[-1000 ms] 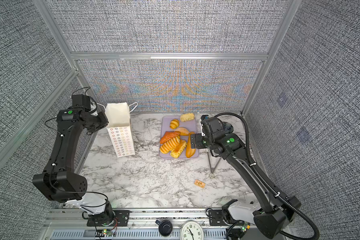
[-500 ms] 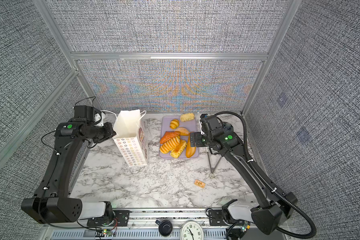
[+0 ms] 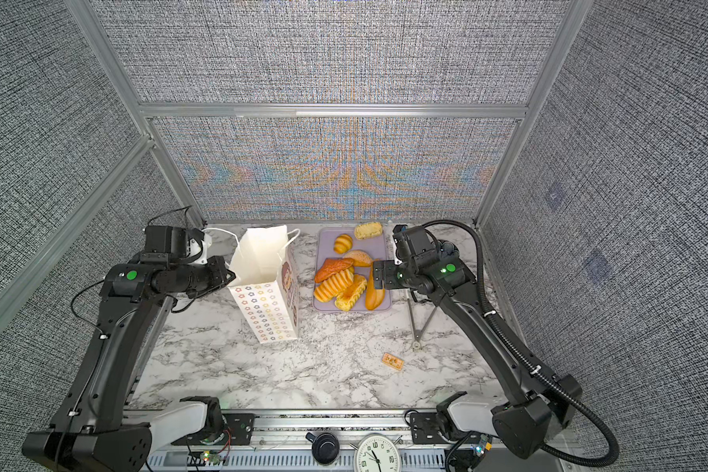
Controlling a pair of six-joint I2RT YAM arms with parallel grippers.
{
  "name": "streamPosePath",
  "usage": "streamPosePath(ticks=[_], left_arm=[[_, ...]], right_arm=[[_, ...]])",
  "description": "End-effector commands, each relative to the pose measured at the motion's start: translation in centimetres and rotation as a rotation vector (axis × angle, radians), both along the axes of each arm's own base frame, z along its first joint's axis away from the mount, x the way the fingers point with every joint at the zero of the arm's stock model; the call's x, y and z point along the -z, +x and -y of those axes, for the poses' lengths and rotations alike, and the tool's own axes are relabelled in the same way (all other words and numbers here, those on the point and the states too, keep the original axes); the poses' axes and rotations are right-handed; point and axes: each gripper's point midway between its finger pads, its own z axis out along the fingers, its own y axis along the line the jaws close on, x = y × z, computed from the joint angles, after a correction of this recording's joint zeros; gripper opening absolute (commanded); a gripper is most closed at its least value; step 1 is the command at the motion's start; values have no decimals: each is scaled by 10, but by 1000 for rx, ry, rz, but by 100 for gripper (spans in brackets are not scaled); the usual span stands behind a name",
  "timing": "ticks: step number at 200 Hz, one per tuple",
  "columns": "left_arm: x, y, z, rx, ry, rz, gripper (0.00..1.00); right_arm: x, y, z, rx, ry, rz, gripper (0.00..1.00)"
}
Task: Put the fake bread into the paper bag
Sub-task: 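Grip the bag rim with the left gripper and drag it toward the tray, then lower the right gripper onto the metal tongs and close on their hinge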
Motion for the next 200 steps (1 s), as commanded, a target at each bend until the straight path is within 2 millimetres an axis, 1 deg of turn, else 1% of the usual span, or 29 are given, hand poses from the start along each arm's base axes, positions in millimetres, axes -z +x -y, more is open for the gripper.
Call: streamPosePath(ticks=[1,43,83,90,96,112,123,144,174,200], left_arm=[[0,-9,6,20,-28,-9,0],[11,-22,9,25,-55,-24,0],[21,-31,8,31,-48,-42,0],[21,-31,8,31,-43,-44,9],[20,-32,7,33,-40,-41,20],[16,-30,5,28,-29,-26,44],[12,-30,5,30,-26,-13,53],[3,-28,5,37,-22,12,59],[-16,-29,1,41,14,50,61],[-34,-31,-11,14,77,94,61]], right_arm=[[3,0,3,7,3,-13,97],[4,1,9,22,2,-21,96],[8,0,24,53,-7,-31,96],[10,0,28,62,-6,-37,96],[13,-1,31,71,-4,-45,96],[19,-2,40,96,8,-63,96],[25,-3,45,110,17,-78,96],[36,-7,54,141,42,-107,97],[48,-11,67,183,59,-135,96],[56,-16,80,228,58,-156,97]])
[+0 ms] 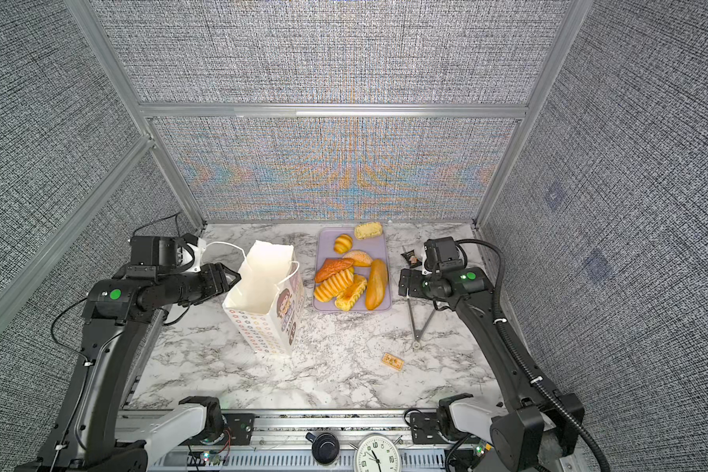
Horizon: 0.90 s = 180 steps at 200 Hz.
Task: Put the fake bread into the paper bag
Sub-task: 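Lower the right gripper onto the metal tongs and close on their hinge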
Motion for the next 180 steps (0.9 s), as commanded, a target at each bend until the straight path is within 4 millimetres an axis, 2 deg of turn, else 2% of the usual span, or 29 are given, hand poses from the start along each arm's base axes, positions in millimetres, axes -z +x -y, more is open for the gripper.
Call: streamPosePath(ticks=[1,40,73,100,104,125,143,180], left_arm=[[-9,-4,-14,-25,82,21,62],[-36,-3,-29,-82,151,123,66],[-47,2,-41,-163,162,220,69],[-43,7,-46,-225,136,273,73],[-42,8,-47,-233,134,278,73],[-38,8,-55,-280,149,304,76],[-36,5,-65,-326,179,330,82],[-26,1,-80,-394,218,341,91]], right_arm=[[4,-4,6,31,17,-16,97],[24,-12,22,96,14,-61,97],[48,-20,32,144,4,-120,97],[68,-24,38,180,-14,-166,97],[82,-31,39,183,-25,-203,97],[105,-36,42,194,-50,-275,94],[123,-37,42,200,-60,-321,91],[144,-34,35,191,-63,-361,90]])
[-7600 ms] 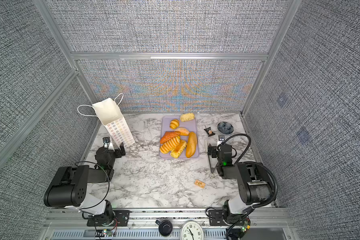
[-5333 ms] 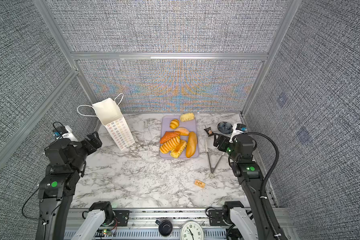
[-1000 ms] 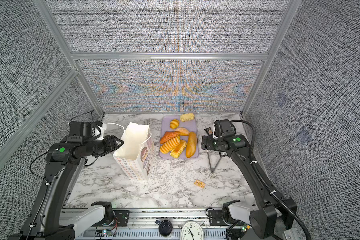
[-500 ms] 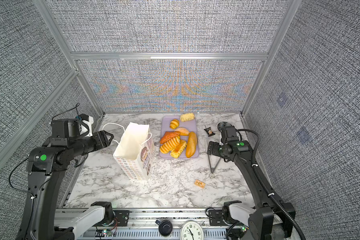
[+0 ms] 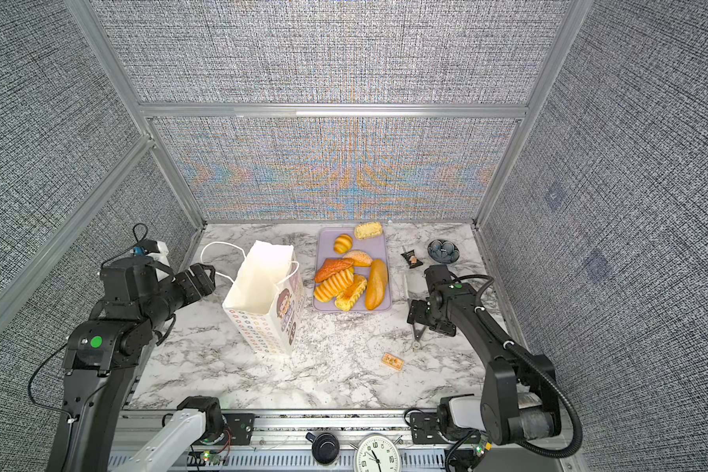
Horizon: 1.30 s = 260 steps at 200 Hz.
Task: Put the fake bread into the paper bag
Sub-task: 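Lower the right gripper onto the metal tongs and close on their hinge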
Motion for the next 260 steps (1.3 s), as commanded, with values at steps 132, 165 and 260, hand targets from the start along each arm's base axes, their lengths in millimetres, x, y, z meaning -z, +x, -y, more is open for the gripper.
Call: streamPosePath(ticks=[132,165,260], left_arm=[[40,16,-31,-154,-137,21,93],[39,14,-32,-156,-133,30,93],[35,12,-32,-154,-133,39,93]], right_arm=[[49,33,-7,15,-89,-64,91],[58,38,-4,11,-112,-70,90],[61,44,1,6,-149,-88,82]])
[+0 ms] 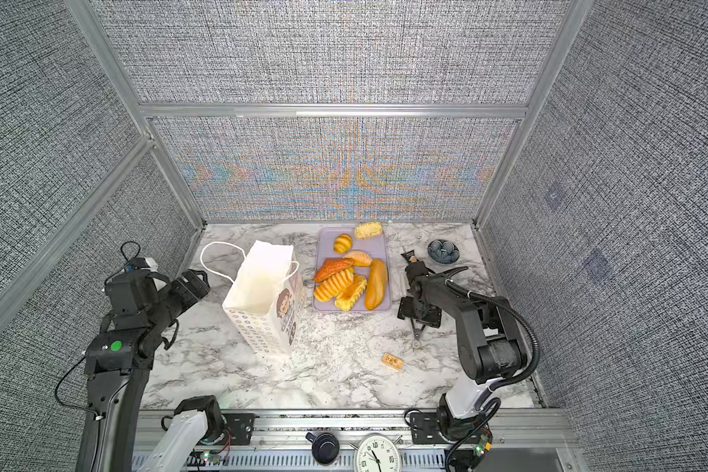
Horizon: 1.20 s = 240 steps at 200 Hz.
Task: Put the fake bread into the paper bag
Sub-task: 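Lower the right gripper onto the metal tongs and close on their hinge, then lift the tongs with the right gripper and swing them over the tray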
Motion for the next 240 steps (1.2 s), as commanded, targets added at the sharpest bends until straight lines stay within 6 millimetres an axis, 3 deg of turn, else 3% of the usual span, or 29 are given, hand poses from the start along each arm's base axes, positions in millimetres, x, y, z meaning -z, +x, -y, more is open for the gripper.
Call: streamPosePath(ticks=[1,85,162,167,240], left_arm=[[-9,2,0,6,10,32,93],[-14,-1,-1,5,21,40,93],[-19,0,0,6,12,53,93],[-20,0,0,6,13,54,93],[-23,1,2,25,9,45,93]], right_arm=[[2,-2,8,1,-47,-13,82],[-6,-12,13,7,-53,0,63],[-58,-16,13,-38,-45,90,54],[-71,-7,12,-39,-38,126,54],[-131,-8,0,-91,43,240,48]])
